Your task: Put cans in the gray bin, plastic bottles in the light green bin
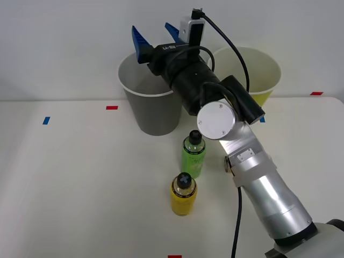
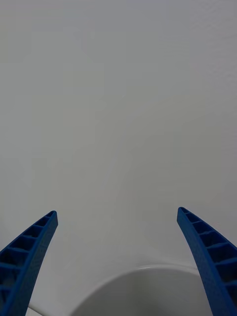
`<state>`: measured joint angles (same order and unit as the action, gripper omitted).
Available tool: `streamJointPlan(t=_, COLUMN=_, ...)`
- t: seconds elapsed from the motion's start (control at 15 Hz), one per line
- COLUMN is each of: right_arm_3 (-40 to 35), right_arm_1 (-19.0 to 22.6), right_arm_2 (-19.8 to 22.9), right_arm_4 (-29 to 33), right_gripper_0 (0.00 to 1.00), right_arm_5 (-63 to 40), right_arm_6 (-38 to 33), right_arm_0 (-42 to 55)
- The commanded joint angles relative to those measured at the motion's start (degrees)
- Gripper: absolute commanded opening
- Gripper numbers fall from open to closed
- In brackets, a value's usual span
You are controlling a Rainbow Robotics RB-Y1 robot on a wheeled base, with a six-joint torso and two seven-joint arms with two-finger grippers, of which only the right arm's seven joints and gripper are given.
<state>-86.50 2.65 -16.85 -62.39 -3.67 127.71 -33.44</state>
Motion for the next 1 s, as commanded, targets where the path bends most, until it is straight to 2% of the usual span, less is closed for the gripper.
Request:
streamJointPlan(t=0.07, right_arm_3=-0.16, right_arm_1=0.08, right_arm_2=-0.02, right_arm_4=-0.02, right_gripper_0=0.81, right_arm_5=0.68, right_arm_6=0.17, right_arm_0=0.04)
streamJointPlan(t=0.27, right_arm_3=-1.3, right_arm_1=0.96, right_arm_2=-0.02, right_arm_4=-0.89, right_gripper_0=0.81, right_arm_5=2.53, right_arm_6=0.0, right_arm_0=0.22)
streamJointPlan(t=0.47, right_arm_3=-6.57, right_arm_1=3.77, right_arm_2=-0.11, right_arm_4=-7.22, right_gripper_0=0.81, right_arm_5=3.58, right_arm_6=0.17, right_arm_0=2.59)
streamJointPlan(t=0.53, right_arm_3=-8.16, right_arm_1=4.65, right_arm_2=-0.02, right_arm_4=-7.66, right_gripper_0=0.81, right_arm_5=3.58, right_arm_6=0.17, right_arm_0=3.82)
streamJointPlan(t=0.67, right_arm_3=-11.76, right_arm_1=6.49, right_arm_2=-1.08, right_arm_4=-7.84, right_gripper_0=0.81, right_arm_5=7.27, right_arm_6=0.26, right_arm_0=7.87)
streamJointPlan(t=0.8, right_arm_3=-15.71, right_arm_1=8.96, right_arm_2=-4.15, right_arm_4=-7.49, right_gripper_0=0.81, right_arm_5=15.09, right_arm_6=0.53, right_arm_0=13.31)
streamJointPlan(t=1.0, right_arm_3=-21.95, right_arm_1=13.79, right_arm_2=-7.05, right_arm_4=-3.35, right_gripper_0=0.81, right_arm_5=23.18, right_arm_6=0.79, right_arm_0=22.72)
